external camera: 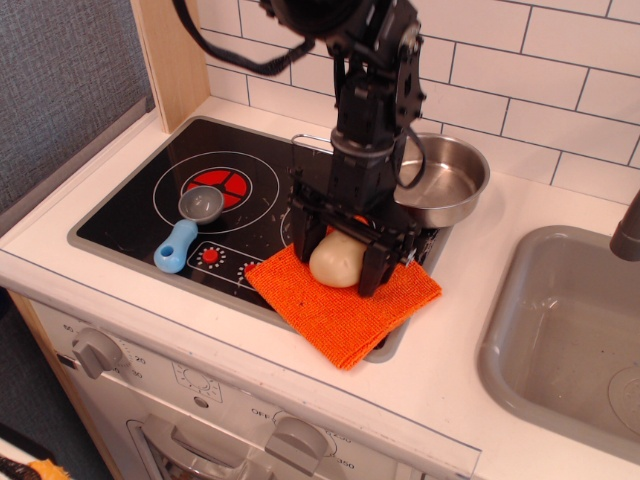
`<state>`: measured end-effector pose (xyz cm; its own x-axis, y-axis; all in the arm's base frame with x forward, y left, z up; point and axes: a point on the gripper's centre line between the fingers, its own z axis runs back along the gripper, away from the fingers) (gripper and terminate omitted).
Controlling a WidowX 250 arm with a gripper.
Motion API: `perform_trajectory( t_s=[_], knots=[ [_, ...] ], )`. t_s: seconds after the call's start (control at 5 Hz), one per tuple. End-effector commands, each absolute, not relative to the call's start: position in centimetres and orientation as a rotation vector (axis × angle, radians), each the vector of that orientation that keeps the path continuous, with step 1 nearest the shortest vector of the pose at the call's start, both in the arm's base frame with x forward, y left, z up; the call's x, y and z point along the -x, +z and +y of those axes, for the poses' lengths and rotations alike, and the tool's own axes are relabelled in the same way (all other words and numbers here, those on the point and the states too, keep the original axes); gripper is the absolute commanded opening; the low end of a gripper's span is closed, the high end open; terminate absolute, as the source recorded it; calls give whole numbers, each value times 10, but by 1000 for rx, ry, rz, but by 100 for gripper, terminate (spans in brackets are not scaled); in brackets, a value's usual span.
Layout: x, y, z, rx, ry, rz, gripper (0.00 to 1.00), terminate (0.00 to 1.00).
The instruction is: Move the potato to the top right corner of the stovetop above the blue spoon.
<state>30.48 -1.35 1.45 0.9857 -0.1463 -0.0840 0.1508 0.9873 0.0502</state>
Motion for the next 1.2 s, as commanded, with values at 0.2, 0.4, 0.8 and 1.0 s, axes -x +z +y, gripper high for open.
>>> perform_trajectory(
  t_s=[0.2, 0.4, 0.8, 1.0],
  knots=[
    [-321, 55, -23, -17, -157, -39, 0, 0],
    [-334, 86, -17, 8, -111, -105, 0, 0],
    [-381, 80, 39, -55, 62, -80, 0, 0],
    [-395, 79, 80, -128, 136, -97, 0, 0]
  ],
)
